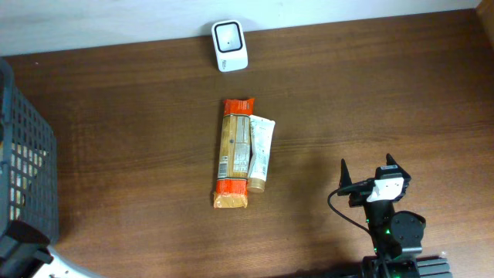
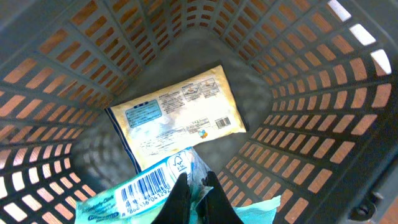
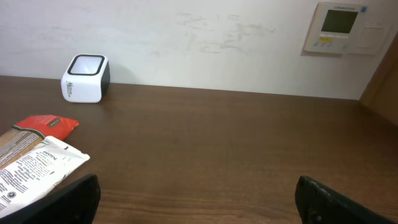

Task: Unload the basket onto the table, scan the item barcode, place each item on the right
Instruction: 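Reach into the basket and grasp the teal wet-wipe pack, then place the teal wipe pack left of the pasta and release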

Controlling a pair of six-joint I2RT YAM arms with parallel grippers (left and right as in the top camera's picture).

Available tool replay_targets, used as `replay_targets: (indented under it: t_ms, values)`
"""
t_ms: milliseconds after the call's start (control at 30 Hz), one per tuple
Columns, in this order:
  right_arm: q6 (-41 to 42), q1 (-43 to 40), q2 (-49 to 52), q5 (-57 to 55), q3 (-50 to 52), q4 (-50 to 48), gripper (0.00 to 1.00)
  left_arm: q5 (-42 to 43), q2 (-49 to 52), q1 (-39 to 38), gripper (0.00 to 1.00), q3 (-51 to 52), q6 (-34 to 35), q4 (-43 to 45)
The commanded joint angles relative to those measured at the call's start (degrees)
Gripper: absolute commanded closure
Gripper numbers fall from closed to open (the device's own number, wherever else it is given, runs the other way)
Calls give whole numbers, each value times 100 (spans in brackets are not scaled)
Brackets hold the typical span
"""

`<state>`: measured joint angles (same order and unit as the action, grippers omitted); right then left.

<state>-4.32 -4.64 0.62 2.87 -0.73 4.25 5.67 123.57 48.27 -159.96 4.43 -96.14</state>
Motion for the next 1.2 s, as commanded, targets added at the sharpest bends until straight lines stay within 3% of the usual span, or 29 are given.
replay_targets:
  t_ms: [0, 367, 533, 633, 733, 867, 1033, 1167]
  values:
    - [24, -24, -42, 4, 42, 4, 1, -101, 61, -24, 97, -20, 245, 50]
    - [24, -24, -42, 7, 42, 4, 1, 605, -72, -227, 100, -243, 236, 153]
    - [24, -24, -42, 7, 42, 4, 1, 780, -706, -1390, 100, -815, 240, 197]
    - [24, -24, -42, 7, 42, 4, 1, 837, -634, -2605, 100, -643, 238, -57]
    - [24, -24, -42, 7, 42, 4, 2, 850, -457, -4177, 100, 374, 240, 245]
    - [24, -24, -42, 7, 42, 4, 1, 826, -131, -5630, 100, 2090, 245, 1123]
    - [24, -24, -42, 7, 42, 4, 1, 396, -120, -6317, 100, 4317, 1123, 2238]
    - [24, -24, -42, 7, 42, 4, 1, 293, -118, -6564, 98, 5536, 1377, 3075]
